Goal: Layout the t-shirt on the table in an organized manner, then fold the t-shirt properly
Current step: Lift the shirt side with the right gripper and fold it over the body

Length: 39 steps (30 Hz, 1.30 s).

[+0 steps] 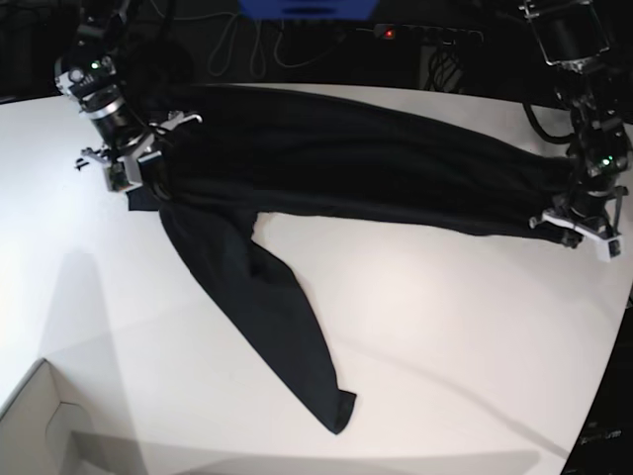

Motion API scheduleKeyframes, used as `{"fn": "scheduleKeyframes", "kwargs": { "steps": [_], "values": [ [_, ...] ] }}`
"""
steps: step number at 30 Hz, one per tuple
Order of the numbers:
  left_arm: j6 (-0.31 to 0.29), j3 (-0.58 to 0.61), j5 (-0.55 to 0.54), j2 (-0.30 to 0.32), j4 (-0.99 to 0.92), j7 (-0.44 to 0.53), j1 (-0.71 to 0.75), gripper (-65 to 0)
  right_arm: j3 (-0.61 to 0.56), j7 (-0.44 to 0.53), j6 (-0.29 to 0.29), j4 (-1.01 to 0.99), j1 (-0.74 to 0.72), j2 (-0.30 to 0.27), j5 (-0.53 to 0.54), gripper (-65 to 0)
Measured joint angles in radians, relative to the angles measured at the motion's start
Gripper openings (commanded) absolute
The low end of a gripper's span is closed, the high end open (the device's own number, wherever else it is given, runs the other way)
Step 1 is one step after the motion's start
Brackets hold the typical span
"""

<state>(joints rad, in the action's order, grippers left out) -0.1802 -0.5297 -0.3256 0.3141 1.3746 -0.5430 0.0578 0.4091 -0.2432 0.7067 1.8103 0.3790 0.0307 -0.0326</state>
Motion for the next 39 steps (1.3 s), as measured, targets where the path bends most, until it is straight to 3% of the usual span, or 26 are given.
{"fn": "scheduleKeyframes", "kwargs": {
  "steps": [14,23,24,29,32,35,39],
  "values": [
    [0.0,-0.018,0.003,-0.001,-0.008,0.003,0.09,-64.7,-0.042,0.009,0.0,-0.021,0.057,-0.006,0.0,-65.0],
    [-0.002,-0.017,-0.005,0.008,-0.095,0.031,0.074,-64.5,-0.064,0.008,0.0,-0.048,0.089,-0.006,-0.007,-65.0],
    [-0.01,-0.017,-0.004,0.01,-0.103,0.043,0.072,-64.5,-0.064,0.007,0.0,-0.049,0.096,-0.006,-0.007,-65.0],
    [-0.156,-0.027,0.007,0.018,-0.14,0.053,0.054,-64.4,-0.063,0.014,0.0,-0.057,0.09,-0.01,-0.004,-65.0],
    [-0.185,-0.027,0.006,0.017,-0.162,0.053,0.034,-64.3,-0.063,0.014,0.0,-0.097,0.085,-0.011,-0.008,-65.0],
    [-0.195,-0.026,-0.001,0.016,-0.17,0.069,0.034,-58.1,-0.066,0.006,0.0,-0.123,0.085,-0.027,-0.011,-64.2],
    [-0.206,-0.026,-0.007,0.014,-0.17,0.07,0.039,-44.9,-0.077,0.006,-0.001,-0.133,0.084,-0.051,-0.011,-55.0]
  ]
}}
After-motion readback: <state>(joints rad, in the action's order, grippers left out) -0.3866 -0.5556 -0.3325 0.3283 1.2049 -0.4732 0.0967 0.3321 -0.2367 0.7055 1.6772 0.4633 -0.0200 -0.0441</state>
